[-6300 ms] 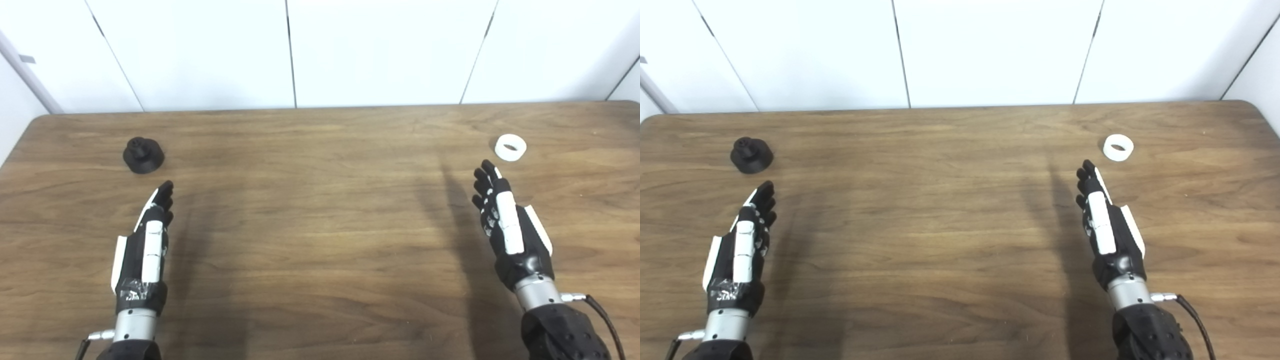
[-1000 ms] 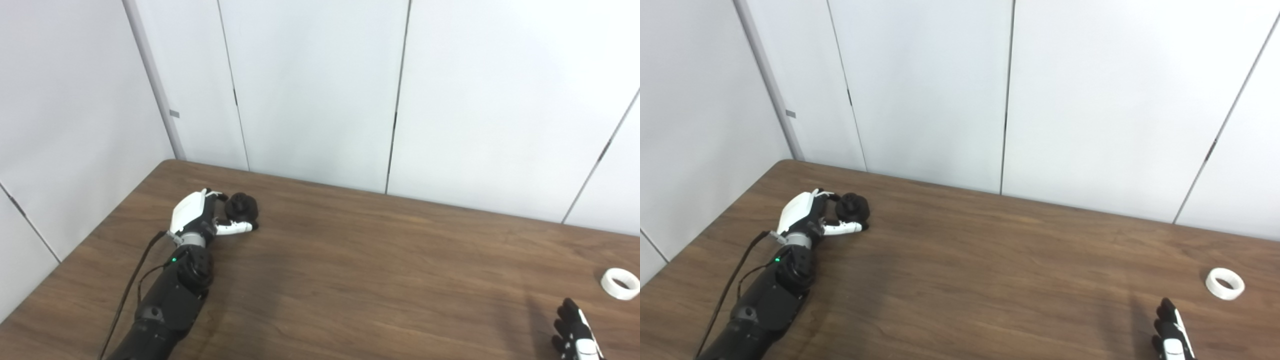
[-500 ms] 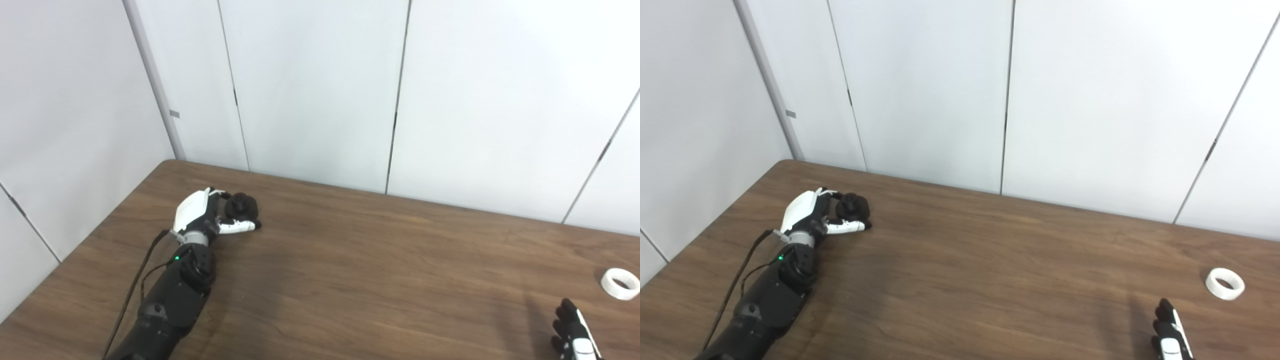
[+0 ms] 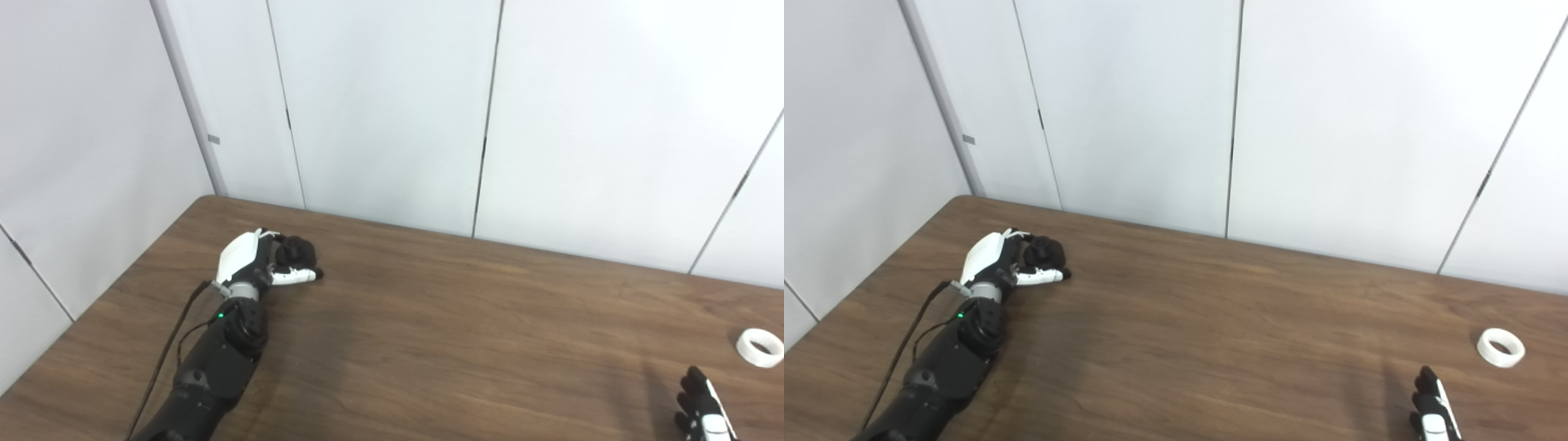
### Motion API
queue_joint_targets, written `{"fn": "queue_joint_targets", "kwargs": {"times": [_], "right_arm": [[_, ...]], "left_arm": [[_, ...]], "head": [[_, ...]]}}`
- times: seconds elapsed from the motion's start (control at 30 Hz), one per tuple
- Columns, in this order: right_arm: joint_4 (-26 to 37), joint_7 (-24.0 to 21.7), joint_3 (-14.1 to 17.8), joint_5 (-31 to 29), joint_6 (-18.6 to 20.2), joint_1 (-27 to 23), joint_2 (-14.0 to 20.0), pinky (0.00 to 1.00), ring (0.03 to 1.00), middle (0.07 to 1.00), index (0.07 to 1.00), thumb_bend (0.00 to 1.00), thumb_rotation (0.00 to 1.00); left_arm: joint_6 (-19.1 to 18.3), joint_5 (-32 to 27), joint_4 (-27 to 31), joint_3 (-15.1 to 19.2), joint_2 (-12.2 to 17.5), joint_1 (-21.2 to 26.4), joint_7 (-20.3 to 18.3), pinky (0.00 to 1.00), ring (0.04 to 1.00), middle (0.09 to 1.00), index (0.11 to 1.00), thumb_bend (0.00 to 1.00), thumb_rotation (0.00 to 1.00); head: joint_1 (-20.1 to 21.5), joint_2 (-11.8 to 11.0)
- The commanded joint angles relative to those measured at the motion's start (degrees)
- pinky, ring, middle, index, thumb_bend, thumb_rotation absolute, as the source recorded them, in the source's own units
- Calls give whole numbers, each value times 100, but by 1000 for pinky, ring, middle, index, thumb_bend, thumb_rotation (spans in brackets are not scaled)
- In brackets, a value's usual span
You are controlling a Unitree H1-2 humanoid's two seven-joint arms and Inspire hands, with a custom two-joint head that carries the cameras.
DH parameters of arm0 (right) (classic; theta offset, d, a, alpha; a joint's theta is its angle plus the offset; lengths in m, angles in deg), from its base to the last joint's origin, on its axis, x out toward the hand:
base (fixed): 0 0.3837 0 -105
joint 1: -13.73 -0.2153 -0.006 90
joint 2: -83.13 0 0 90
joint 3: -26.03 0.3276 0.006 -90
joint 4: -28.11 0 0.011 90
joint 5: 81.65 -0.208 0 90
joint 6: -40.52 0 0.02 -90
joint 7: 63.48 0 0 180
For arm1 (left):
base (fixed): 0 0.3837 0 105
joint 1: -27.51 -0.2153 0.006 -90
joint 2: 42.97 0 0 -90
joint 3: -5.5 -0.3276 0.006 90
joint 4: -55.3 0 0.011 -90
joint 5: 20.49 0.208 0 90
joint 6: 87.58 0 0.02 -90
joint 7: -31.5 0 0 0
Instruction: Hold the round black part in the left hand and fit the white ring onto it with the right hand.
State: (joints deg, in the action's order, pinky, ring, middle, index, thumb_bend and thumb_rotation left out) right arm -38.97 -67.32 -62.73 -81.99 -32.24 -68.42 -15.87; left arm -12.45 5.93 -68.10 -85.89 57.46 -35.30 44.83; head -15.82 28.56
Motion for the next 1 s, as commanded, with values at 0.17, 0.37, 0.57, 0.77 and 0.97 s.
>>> {"fn": "queue_joint_targets", "kwargs": {"times": [0.17,0.37,0.57,0.77,0.97], "right_arm": [[202,0,-24,24,-169,8,4,1000,1000,1000,1000,244,1000],[207,-15,-19,-8,-154,11,9,1000,1000,1000,1000,240,1000],[206,-37,-4,-48,-145,5,26,1000,1000,1000,1000,232,1000],[230,-15,9,-53,-98,10,15,1000,1000,1000,1000,231,1000],[205,-48,26,-90,-136,9,49,1000,1000,1000,1000,220,1000]], "left_arm": [[99,-78,-23,40,101,205,55,1000,1000,959,789,1000,336],[83,-152,-4,110,67,199,95,1000,998,919,697,969,291],[139,-240,-121,178,37,218,269,1000,973,842,490,543,69],[211,-258,-122,194,52,165,330,953,943,792,482,525,54],[293,-292,-159,211,52,132,359,904,926,771,482,524,51]], "head": [[14,5],[-1,11],[1,9],[-7,18],[-9,28]]}}
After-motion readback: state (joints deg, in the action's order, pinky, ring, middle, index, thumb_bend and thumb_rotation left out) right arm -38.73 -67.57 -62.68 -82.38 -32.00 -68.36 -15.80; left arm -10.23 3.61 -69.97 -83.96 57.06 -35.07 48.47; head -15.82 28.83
